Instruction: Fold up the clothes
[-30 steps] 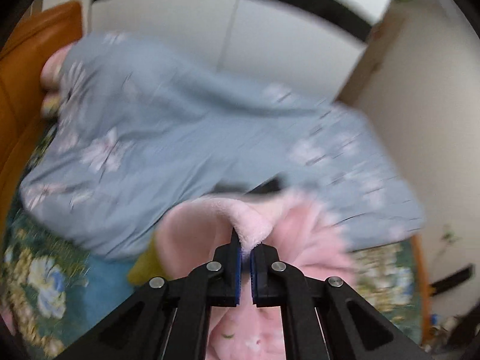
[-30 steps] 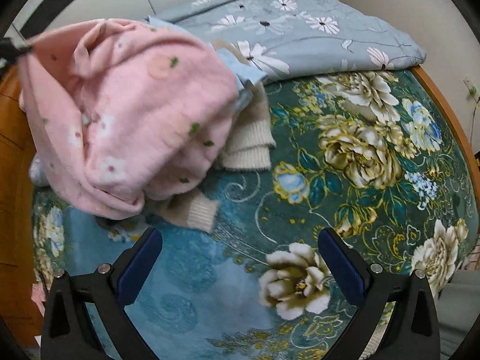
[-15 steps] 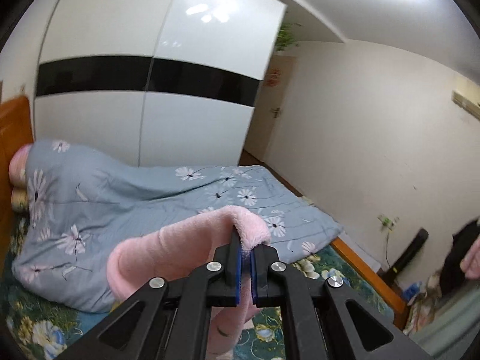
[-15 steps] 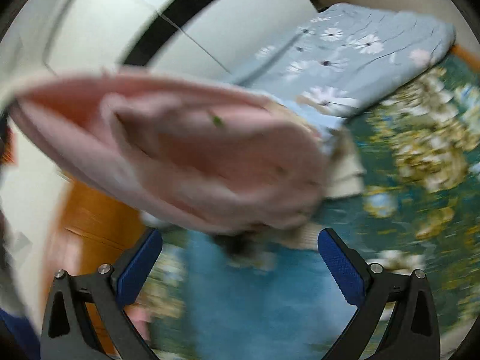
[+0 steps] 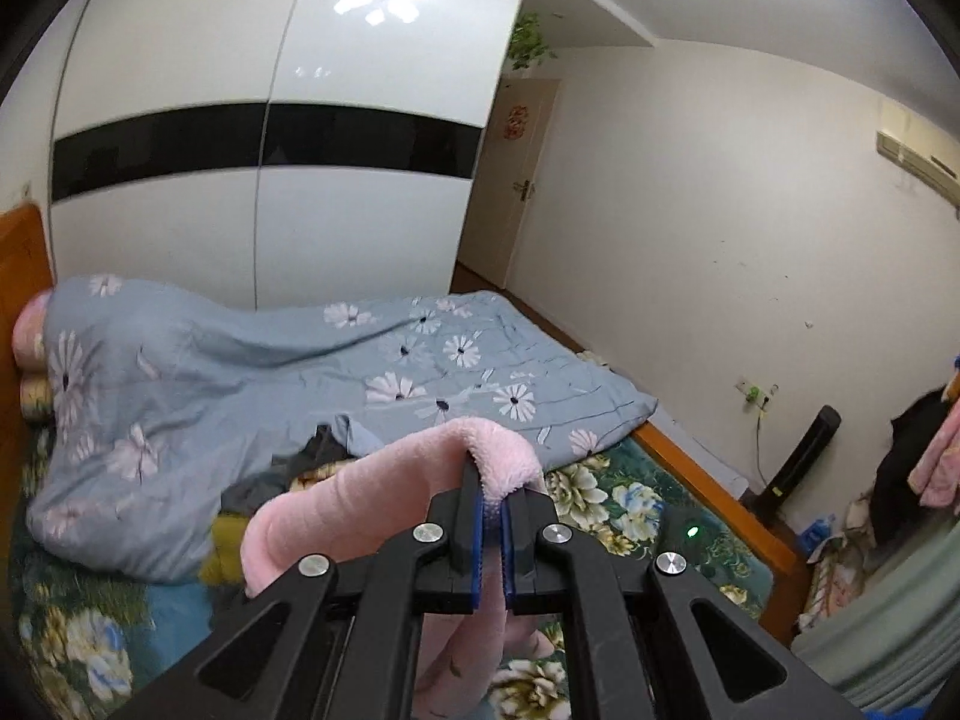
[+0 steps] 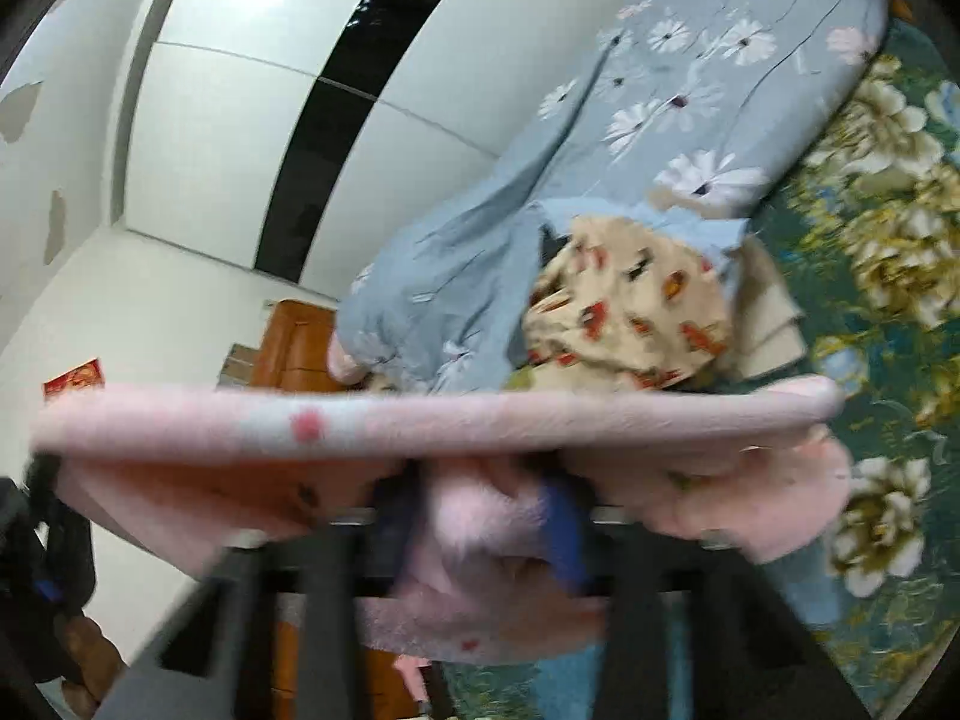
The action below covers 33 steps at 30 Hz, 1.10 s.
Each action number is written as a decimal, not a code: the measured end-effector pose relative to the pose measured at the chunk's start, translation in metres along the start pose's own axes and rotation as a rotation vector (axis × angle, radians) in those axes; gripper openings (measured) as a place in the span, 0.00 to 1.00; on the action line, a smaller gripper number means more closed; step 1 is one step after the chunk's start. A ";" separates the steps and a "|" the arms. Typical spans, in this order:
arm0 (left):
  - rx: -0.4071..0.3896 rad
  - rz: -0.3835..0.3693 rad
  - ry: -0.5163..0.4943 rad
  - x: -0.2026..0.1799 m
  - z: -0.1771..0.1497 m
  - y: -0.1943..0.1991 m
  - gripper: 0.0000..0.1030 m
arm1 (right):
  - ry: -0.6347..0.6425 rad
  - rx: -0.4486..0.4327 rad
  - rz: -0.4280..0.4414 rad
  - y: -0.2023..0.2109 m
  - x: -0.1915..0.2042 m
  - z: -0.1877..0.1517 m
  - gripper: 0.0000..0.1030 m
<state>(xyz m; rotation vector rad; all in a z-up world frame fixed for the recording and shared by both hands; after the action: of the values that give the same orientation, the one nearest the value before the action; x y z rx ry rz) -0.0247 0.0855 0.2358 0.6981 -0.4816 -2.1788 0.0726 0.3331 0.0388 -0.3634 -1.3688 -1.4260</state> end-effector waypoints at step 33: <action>0.302 0.734 1.062 0.293 -0.377 0.122 0.04 | -0.100 0.485 -0.481 -0.110 -0.230 -0.200 0.44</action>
<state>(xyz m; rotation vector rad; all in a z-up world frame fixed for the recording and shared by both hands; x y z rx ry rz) 0.1184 -0.2593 -0.0857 1.4275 -0.3859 -0.8635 0.1569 0.2440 -0.2612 0.2306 -1.9110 -1.3998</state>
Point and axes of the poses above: each gripper's, at about its wrist camera, not at the fingertips, and y roughly against the way its jaws point, x to its left, z to its top, the point moved 1 cm from there along -y, roughly the way its jaws point, and after that the axes turned 5 degrees about -z, right-handed, at the moved point
